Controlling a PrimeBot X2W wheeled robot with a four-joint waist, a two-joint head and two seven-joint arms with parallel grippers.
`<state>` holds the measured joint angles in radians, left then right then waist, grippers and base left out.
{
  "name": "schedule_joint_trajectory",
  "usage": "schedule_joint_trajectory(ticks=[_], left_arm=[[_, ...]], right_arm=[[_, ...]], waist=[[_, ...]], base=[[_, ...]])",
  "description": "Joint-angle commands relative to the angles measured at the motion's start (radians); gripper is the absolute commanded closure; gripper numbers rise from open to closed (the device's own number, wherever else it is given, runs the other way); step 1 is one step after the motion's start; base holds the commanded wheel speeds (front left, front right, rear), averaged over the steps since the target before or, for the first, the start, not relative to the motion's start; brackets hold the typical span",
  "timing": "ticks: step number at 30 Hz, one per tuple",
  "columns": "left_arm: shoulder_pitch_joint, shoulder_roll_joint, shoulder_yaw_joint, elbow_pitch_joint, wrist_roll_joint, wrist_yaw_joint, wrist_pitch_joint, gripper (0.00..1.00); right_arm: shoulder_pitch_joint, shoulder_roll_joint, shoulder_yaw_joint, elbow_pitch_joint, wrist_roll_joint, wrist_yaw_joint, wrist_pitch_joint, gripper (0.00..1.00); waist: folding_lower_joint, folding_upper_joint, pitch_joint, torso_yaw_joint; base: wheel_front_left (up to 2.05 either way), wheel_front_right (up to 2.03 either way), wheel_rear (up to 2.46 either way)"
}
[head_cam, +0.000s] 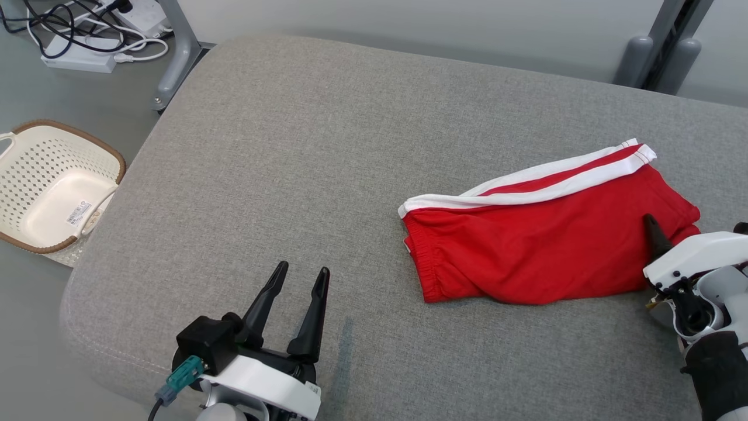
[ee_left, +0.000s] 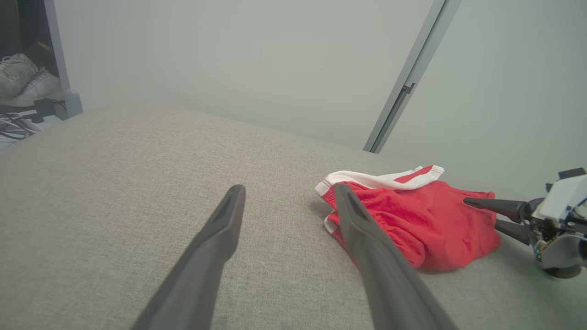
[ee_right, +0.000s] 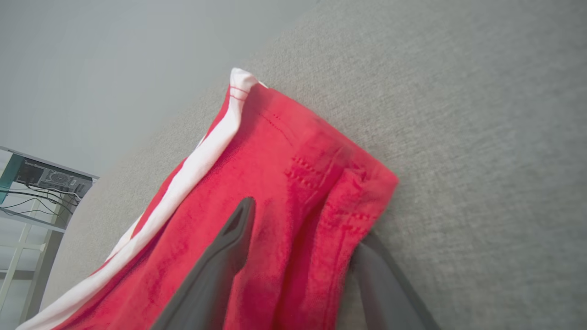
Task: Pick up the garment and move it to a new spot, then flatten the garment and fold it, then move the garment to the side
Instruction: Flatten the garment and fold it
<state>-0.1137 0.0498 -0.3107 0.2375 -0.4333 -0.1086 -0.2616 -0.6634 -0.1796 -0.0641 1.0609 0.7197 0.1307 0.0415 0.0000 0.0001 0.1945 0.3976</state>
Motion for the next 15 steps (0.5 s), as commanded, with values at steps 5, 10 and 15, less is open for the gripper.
schedule_joint_trajectory(ticks=[5,10,15], left_arm=[[-0.016,0.003,-0.007,0.003,0.001,0.001,-0.003,0.00],[0.007,0.003,0.015,0.008,0.011,-0.002,-0.003,0.00],[0.030,0.003,0.046,0.003,0.012,-0.002,-0.003,0.00]], right_arm=[[-0.001,-0.013,0.011,0.032,-0.006,0.000,-0.072,1.00],[0.034,-0.009,0.019,0.011,0.021,0.000,-0.128,1.00],[0.097,0.013,0.031,-0.034,0.060,0.000,-0.137,1.00]], waist=[[0.0000,-0.0001,-0.009,-0.003],[0.0000,-0.0001,-0.043,-0.021],[0.0000,-0.0001,-0.083,-0.063]], base=[[0.00,0.00,0.00],[0.00,0.00,0.00],[0.00,0.00,0.00]])
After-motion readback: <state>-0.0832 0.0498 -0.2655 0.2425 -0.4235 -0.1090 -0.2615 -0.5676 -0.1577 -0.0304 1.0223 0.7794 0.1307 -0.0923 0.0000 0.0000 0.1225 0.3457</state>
